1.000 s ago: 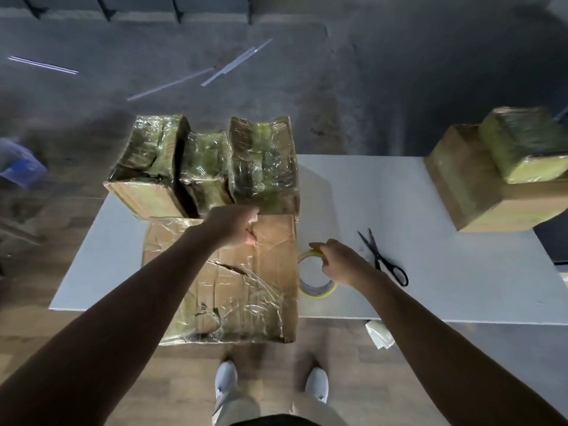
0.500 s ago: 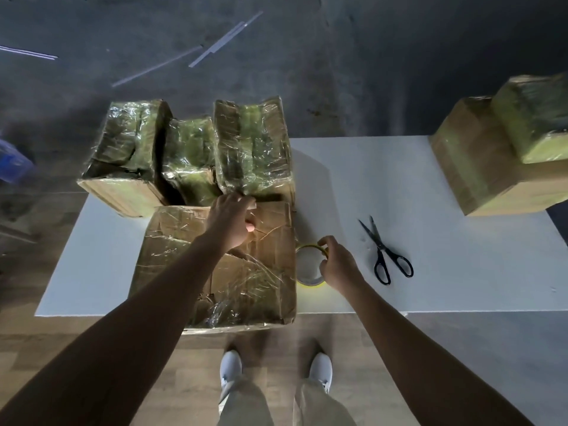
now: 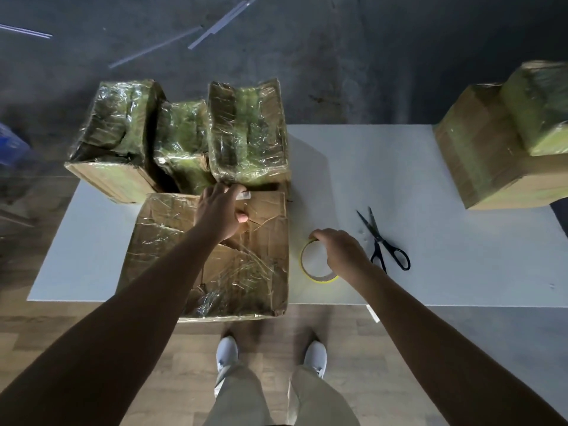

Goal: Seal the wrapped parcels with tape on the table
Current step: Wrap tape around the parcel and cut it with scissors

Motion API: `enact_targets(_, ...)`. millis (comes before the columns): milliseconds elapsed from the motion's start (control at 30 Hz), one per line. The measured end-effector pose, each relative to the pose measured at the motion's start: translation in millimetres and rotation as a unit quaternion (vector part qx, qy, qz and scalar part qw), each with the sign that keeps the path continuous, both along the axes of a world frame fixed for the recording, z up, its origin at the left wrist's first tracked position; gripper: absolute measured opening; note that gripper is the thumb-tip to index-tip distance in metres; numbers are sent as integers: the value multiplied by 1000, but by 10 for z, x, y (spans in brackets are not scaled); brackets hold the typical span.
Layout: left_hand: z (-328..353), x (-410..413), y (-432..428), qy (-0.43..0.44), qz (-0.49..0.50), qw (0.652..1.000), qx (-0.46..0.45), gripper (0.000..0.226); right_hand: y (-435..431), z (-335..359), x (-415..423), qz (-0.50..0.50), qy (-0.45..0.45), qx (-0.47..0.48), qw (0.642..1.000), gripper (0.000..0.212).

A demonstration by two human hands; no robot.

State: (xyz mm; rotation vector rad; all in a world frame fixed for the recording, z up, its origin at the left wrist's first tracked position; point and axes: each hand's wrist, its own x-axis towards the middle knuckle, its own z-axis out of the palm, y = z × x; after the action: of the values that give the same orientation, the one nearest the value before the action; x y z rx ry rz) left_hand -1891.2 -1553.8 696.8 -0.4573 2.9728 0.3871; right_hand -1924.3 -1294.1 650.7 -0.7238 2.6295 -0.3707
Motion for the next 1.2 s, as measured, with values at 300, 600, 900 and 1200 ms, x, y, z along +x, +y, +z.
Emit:
enact_targets(300,433,233,729,56,-97,986,-120,52,-100,9,12,-7,-5,-5,1000,62)
enact_targets(600,67,337,1684,-31,-196,980,14,40,9,-38,-7,-58,-65,12,996,31)
enact_targets(900,-51,106,1879,-14,-119,984,132,27,405,27,18,-214,16,-110,970,33)
enact_targets(1200,-174,-40,2198,-40,-86,977,190,25,824,-3,39,-290,62,-66,953,27)
